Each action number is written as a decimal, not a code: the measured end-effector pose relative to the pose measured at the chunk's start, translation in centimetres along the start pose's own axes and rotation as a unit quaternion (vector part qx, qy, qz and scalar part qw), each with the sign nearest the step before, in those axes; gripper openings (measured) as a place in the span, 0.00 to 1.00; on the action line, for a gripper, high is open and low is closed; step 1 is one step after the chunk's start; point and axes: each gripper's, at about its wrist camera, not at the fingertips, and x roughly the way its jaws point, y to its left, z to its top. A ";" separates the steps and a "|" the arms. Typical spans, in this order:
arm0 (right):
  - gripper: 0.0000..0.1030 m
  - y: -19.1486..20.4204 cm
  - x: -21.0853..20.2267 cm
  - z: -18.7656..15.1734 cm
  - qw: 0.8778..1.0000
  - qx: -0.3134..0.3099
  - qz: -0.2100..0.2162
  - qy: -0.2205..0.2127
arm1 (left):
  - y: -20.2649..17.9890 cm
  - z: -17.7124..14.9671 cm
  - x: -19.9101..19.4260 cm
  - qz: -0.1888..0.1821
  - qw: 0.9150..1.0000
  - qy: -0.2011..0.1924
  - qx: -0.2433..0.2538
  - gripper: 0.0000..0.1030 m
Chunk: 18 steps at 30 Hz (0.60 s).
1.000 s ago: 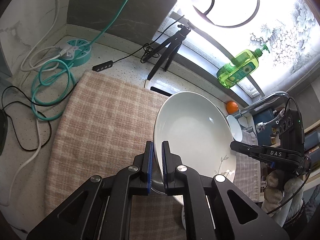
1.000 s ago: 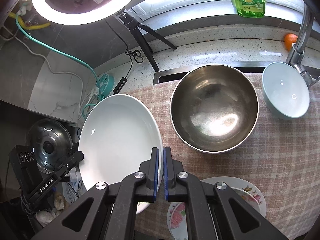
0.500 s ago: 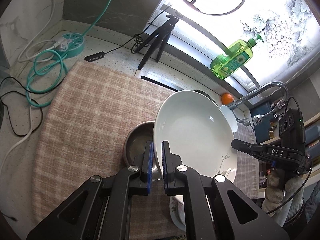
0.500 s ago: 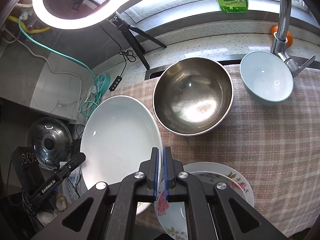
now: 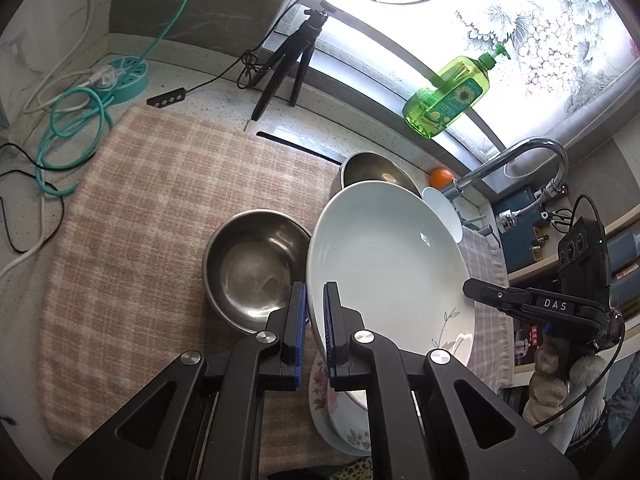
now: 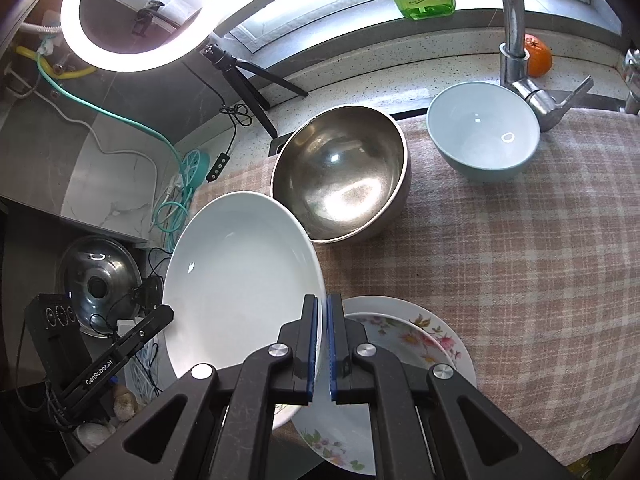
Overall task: Organize plates and bowls
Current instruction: 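Lower the white oval plate onto the floral plate stack with both grippers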
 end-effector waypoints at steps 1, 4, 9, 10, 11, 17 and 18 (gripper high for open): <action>0.05 -0.2 -0.1 -0.2 1.000 0.001 0.000 0.000 | -0.2 -0.2 0.1 0.000 1.000 0.001 0.000 0.06; 0.05 -1.0 -0.5 -0.8 1.000 0.004 0.001 -0.001 | -0.8 -0.8 0.3 0.000 1.000 0.003 0.002 0.06; 0.05 -2.4 -1.1 -1.8 1.000 0.012 0.004 -0.003 | -1.7 -1.8 0.8 -0.001 1.000 0.011 0.006 0.06; 0.05 -2.6 -1.1 -1.9 1.000 0.012 0.002 -0.004 | -1.9 -1.9 0.9 -0.002 1.000 0.013 0.007 0.06; 0.05 -2.8 -1.2 -2.1 1.000 0.013 0.001 -0.005 | -2.1 -2.1 1.1 -0.002 1.000 0.015 0.009 0.06; 0.05 -4.3 -1.4 -3.4 1.000 0.023 0.000 -0.002 | -2.8 -3.2 1.8 -0.001 1.000 0.024 0.015 0.06; 0.05 -4.5 -1.3 -3.5 1.000 0.024 -0.001 -0.001 | -2.9 -3.4 2.0 0.000 1.000 0.026 0.017 0.06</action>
